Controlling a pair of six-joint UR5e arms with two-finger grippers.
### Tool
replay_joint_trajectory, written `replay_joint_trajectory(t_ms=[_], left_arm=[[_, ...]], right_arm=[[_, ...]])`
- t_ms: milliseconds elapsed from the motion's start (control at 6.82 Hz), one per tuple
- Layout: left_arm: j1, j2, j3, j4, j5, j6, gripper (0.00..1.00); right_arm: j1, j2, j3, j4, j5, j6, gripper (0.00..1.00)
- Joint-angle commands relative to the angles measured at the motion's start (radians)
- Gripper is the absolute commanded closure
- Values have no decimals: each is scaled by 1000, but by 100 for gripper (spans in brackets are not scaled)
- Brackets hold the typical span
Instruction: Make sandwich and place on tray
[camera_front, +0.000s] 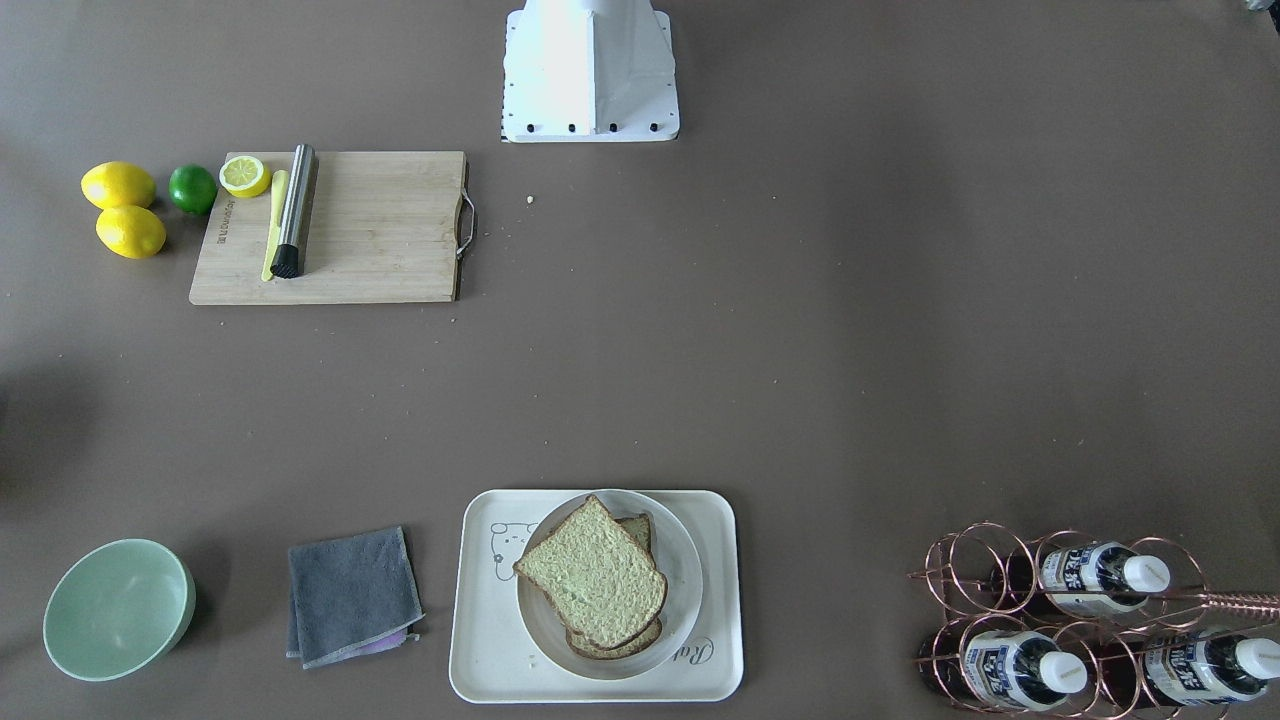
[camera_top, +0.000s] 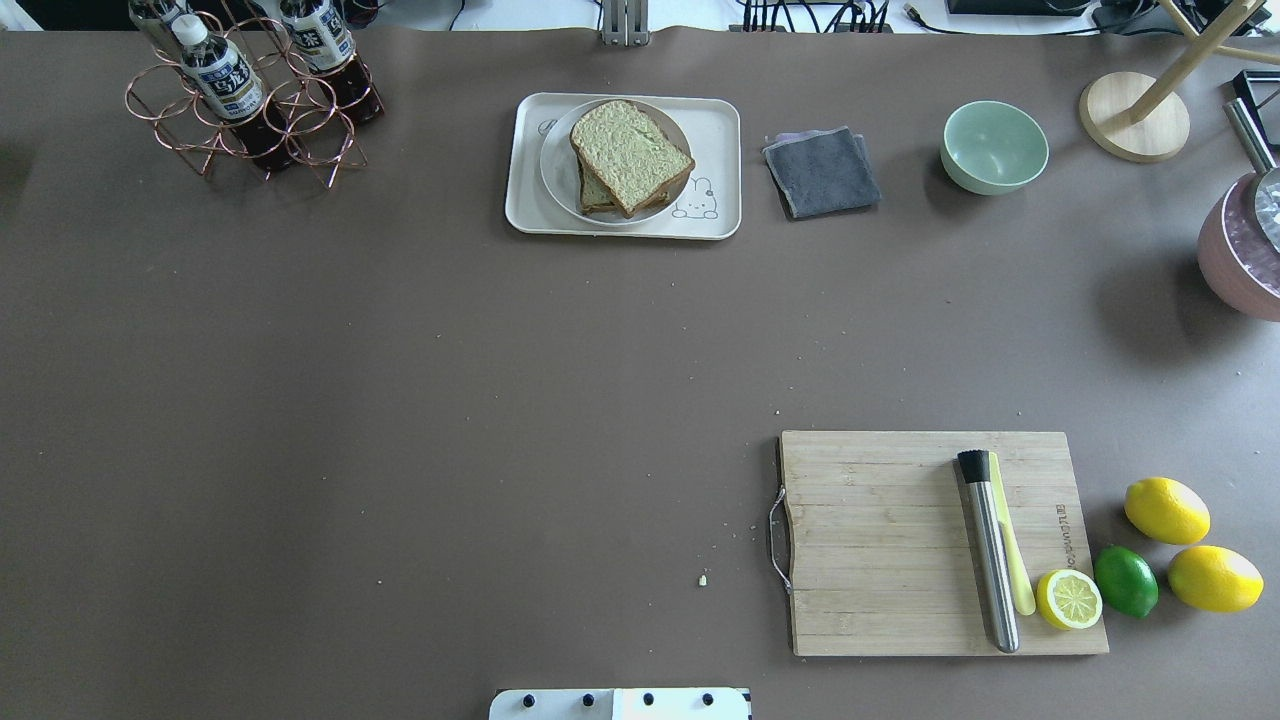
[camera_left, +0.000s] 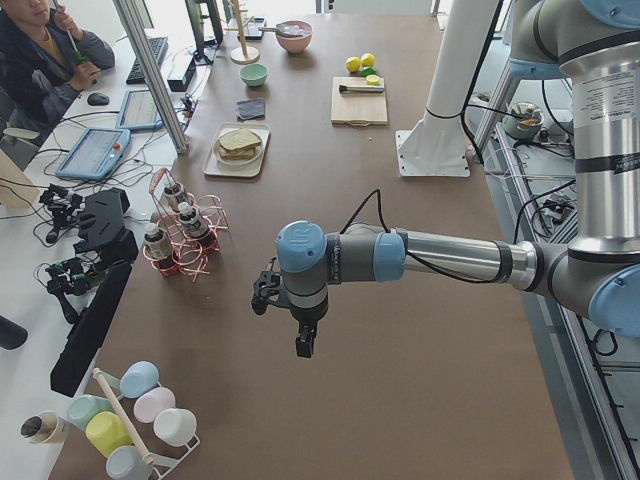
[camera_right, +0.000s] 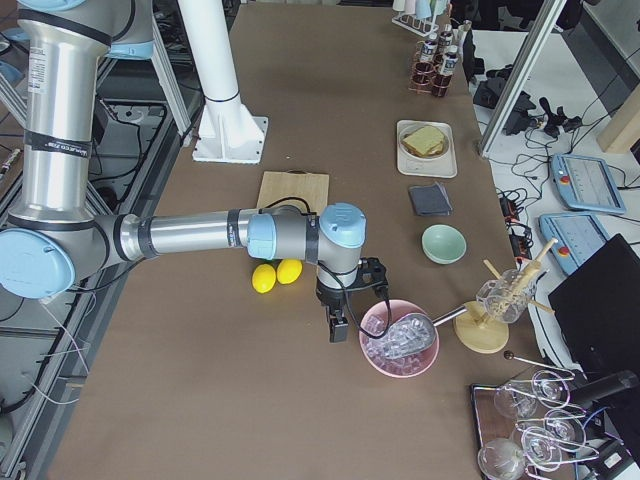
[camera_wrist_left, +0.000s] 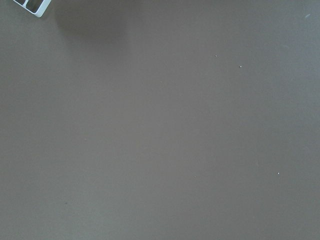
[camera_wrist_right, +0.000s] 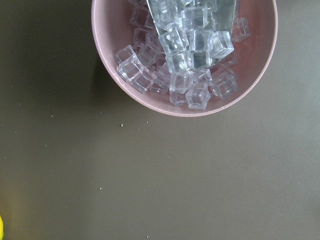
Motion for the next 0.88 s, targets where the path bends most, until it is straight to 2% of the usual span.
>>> replay_joint_trajectory(t_ms=[0,733], left_arm=[[2,0,8,86,-34,2,3],[19,-2,35,74,-33,2,3]], right_arm=[[0,-5,4,-3,15,0,0],[0,7,4,-34,54,14,0]])
